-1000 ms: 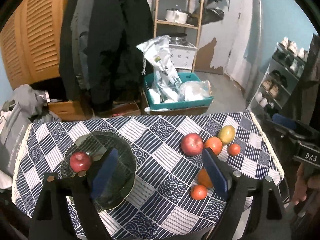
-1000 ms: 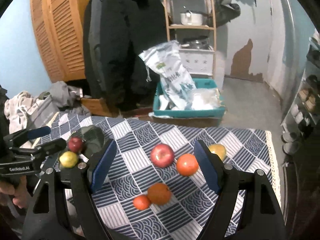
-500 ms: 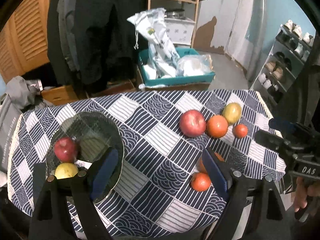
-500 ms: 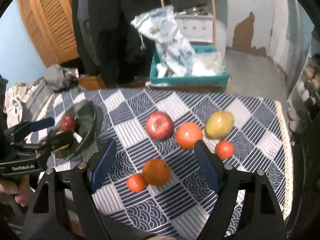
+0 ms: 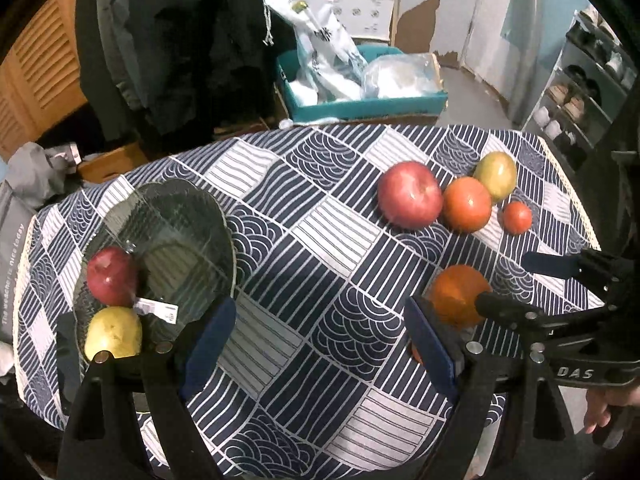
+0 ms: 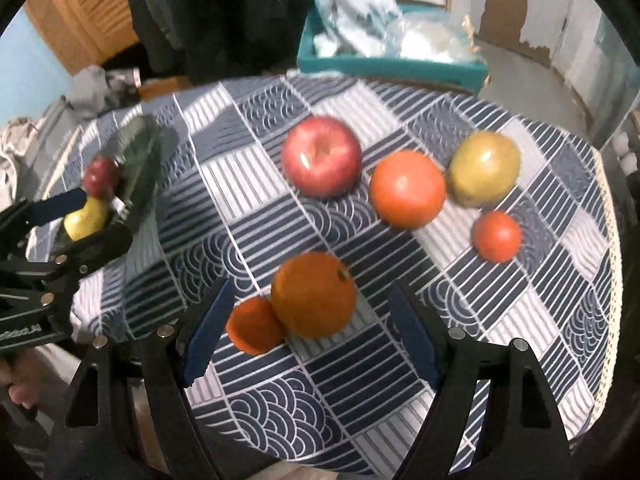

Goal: Organize fruits
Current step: 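Close right gripper on the large orange while left gripper reaches a small red-orange fruit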

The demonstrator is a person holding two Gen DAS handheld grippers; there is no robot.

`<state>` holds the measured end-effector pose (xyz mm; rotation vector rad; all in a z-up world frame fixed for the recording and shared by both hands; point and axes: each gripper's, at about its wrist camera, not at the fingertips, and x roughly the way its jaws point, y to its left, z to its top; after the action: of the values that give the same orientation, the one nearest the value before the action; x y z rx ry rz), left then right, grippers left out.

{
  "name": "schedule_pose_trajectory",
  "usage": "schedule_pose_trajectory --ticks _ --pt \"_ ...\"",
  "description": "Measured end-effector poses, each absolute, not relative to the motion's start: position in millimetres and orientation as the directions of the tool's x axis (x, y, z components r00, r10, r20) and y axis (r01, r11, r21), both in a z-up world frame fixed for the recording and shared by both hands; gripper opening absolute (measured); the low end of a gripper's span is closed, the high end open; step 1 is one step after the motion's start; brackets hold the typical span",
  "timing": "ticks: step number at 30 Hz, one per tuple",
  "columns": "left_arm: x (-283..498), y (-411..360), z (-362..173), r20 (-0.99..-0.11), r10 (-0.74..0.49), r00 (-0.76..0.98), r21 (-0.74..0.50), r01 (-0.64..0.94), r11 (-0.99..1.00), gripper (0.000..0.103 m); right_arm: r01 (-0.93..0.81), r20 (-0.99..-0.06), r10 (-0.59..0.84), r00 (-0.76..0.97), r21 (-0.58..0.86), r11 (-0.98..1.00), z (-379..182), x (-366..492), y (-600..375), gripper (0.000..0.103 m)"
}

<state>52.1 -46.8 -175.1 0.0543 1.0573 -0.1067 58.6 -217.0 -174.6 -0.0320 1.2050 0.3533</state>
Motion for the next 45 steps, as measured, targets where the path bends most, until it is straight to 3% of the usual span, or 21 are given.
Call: schedule_pose_trajectory --ticks 10,18,19,22,45 --pt "58 -47 -194 -0.898 -0.04 0.439 0.008 0.107 0.994 0.087 -0.286 -0.947 0.219 0.234 0.149 0.947 -209 68 -211 0.08" --pt "60 -48 -198 -0.902 -0.046 0.429 0.0 0.105 0.995 0.087 -0.245 -0.946 0.271 0.177 0.225 0.943 -230 76 -219 0.069" --pt "60 -49 -199 -0.903 -0.05 0.427 -0.005 0.105 0.994 0.087 -0.242 -0.943 0.286 0.172 0.241 0.94 -230 76 -220 0.064" --pt "60 -53 -199 -0.902 -0.059 0.427 -0.009 0.117 0.993 0.087 -0.24 -0.942 0.288 0.171 0.244 0.94 -228 76 -220 0.063" --pt "47 -128 -225 -0.925 -0.134 0.355 -0.017 0.313 0.949 0.087 -0.122 -0.932 0.182 0.315 0.15 0.981 -195 56 -283 0.063"
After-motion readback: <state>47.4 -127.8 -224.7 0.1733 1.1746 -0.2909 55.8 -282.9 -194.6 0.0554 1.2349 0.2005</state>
